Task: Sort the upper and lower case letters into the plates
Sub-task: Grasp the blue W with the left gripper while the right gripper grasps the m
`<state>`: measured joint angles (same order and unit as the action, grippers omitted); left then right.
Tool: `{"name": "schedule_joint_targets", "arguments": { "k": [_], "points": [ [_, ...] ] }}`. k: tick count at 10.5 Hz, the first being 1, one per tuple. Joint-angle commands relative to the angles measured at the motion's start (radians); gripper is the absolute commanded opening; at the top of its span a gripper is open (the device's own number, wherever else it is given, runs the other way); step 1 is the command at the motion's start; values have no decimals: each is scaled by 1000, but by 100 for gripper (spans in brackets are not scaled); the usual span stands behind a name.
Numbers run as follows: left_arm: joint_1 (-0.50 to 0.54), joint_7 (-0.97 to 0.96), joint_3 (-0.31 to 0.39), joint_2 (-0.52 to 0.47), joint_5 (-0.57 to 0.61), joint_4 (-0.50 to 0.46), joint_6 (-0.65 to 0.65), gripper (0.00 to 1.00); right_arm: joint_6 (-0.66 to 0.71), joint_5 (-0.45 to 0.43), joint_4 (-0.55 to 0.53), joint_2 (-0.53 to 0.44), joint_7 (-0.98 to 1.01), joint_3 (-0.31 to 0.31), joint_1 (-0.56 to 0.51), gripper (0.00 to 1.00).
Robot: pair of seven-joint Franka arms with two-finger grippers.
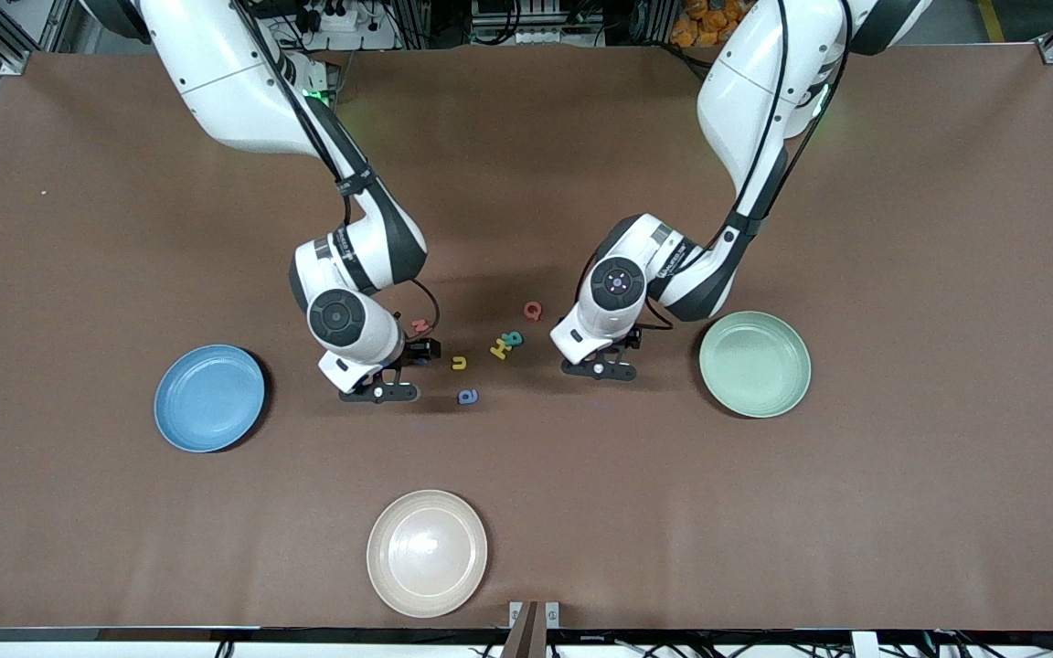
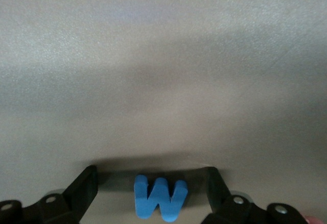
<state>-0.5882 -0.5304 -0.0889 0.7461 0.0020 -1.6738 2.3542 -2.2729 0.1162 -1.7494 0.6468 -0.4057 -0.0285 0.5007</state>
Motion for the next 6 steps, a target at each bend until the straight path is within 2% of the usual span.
{"name": "schedule_joint_targets", "arguments": {
  "k": [1,4,6],
  "points": [
    [-7,-13,0,-22,-23,-29,11,82,-65,16,-27,13,-31,-7,18,100],
    [-7,-31,-3,-22,-23,-30,11,77,-68,17,-27,20,-33,-7,19,100],
    [-7,-37,-5,-22,-23,-30,11,48,-74,17,-27,22,-36,-7,19,100]
  ]
}}
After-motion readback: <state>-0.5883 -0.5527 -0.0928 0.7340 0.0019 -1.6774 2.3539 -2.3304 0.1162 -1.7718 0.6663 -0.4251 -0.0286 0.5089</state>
